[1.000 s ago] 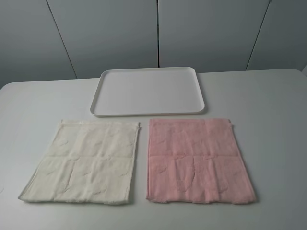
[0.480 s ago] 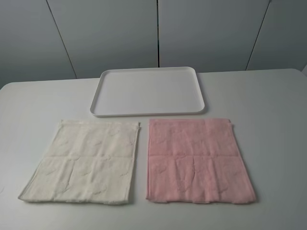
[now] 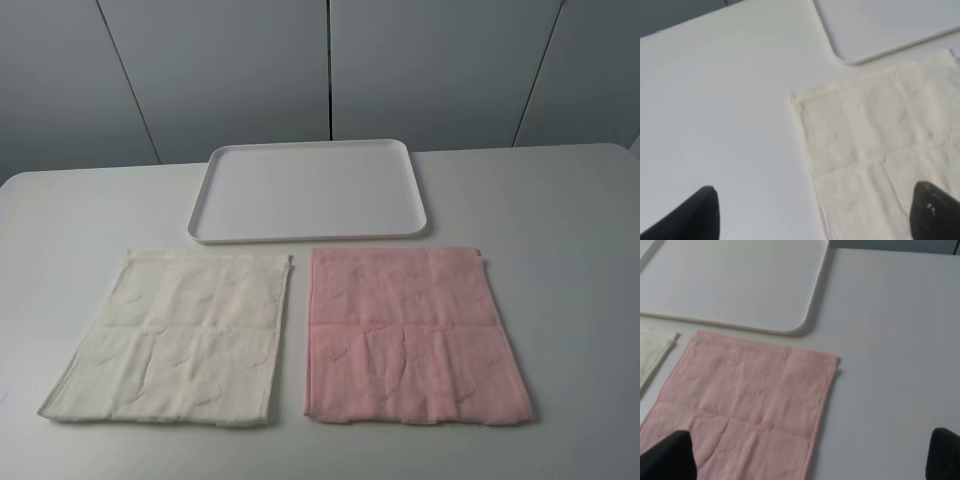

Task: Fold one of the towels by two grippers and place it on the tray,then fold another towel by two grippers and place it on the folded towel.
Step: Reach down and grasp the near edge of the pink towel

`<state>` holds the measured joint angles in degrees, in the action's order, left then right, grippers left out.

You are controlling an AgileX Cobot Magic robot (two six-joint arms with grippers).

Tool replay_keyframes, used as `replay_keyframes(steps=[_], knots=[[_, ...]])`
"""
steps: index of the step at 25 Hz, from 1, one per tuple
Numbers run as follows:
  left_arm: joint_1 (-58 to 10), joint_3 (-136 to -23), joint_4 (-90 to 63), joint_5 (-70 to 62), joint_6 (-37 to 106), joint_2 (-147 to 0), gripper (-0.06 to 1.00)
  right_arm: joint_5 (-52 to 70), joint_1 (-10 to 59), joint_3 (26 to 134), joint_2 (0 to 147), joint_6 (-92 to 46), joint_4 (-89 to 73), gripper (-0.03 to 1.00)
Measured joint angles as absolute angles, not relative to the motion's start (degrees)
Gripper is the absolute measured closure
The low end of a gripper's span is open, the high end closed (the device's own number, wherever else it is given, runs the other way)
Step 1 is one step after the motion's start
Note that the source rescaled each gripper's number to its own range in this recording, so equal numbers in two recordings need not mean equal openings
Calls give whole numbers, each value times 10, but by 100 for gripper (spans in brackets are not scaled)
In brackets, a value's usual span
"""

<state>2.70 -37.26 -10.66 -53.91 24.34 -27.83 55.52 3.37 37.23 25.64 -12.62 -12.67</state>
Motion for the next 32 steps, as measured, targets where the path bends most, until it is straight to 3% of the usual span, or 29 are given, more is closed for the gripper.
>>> replay_keyframes(steps=[8,20,32], knots=[[-3,-449,-231,-485,471,-501,-3,541,36,424,437,-303,-127,-3],[-314,-561,-158,-374,522,-835,-3,504,141,424,647,-513,-127,-3],[-489,-591,-68,-372,515,-1004,-3,483,142,386,710,-618,-112,-3]])
